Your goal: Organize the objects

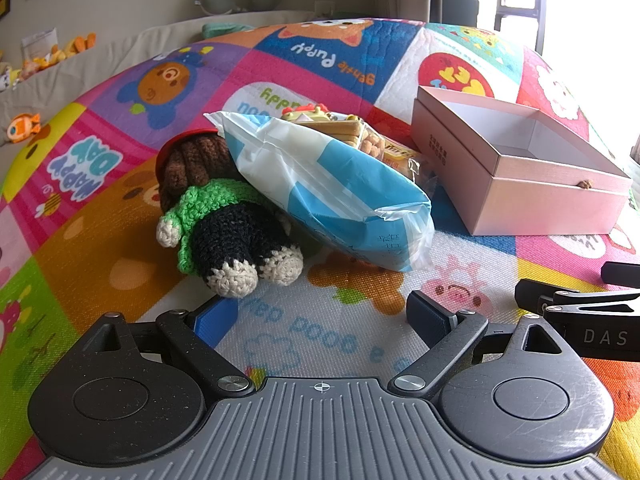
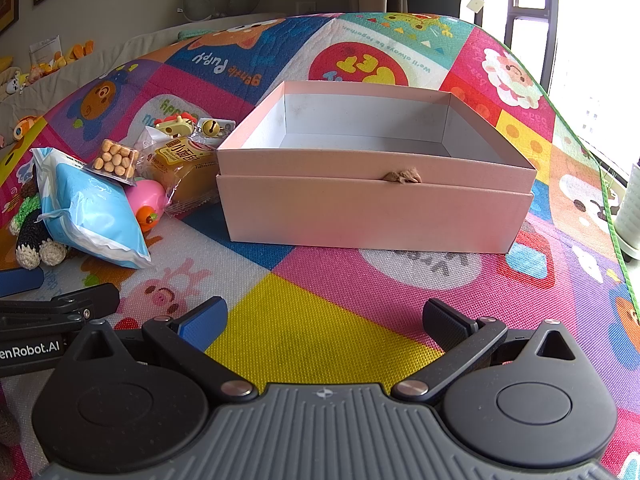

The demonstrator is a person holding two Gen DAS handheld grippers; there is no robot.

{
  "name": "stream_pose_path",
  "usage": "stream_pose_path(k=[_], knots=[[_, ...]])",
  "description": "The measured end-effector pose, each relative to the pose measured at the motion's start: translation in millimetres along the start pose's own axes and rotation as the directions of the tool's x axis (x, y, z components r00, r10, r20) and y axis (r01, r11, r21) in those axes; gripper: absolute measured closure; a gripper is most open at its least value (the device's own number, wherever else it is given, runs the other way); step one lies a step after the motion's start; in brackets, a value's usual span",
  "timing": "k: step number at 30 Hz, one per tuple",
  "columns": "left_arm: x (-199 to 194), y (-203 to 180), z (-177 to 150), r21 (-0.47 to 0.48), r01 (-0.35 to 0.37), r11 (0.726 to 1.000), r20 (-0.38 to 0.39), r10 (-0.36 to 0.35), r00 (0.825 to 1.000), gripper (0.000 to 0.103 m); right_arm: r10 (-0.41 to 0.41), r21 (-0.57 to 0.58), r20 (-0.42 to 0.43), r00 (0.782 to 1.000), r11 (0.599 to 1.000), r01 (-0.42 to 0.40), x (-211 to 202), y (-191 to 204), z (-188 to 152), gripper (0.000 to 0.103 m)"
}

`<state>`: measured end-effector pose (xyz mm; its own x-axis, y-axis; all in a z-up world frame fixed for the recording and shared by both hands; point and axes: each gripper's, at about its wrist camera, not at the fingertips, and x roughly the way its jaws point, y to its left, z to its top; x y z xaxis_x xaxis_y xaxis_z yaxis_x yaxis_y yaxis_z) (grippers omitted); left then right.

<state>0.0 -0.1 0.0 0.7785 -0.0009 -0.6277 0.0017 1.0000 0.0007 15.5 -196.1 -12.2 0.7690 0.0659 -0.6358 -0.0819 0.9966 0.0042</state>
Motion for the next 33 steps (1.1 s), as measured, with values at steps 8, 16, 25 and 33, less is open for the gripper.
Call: stream_pose_path(k=[8,16,25,33], knots=[[0,0,0,-0.001,0.001,1.000,0.000,-0.001,1.000,0.008,0.000,0.000,0.000,1.000,1.000,0.000,0,0,0,0.000],[0,0,0,0.000,0.000,1.000,-0.001,0.000,1.000,0.008,0.000,0.000,0.000,1.000,1.000,0.000,0,0,0,0.000],[2,-2,1,0.012,-0.010,1.000,-0.001,0.010,1.000,0.007,0.000,0.000,0.000,1.000,1.000,0.000,0,0,0,0.000],[-12,-3,-6,0.026,0.009,1.000,-0.010,-0.009,1.000,0.008,-0.001,-0.001,0.000,1.000,1.000,0.001,0,0,0,0.000]])
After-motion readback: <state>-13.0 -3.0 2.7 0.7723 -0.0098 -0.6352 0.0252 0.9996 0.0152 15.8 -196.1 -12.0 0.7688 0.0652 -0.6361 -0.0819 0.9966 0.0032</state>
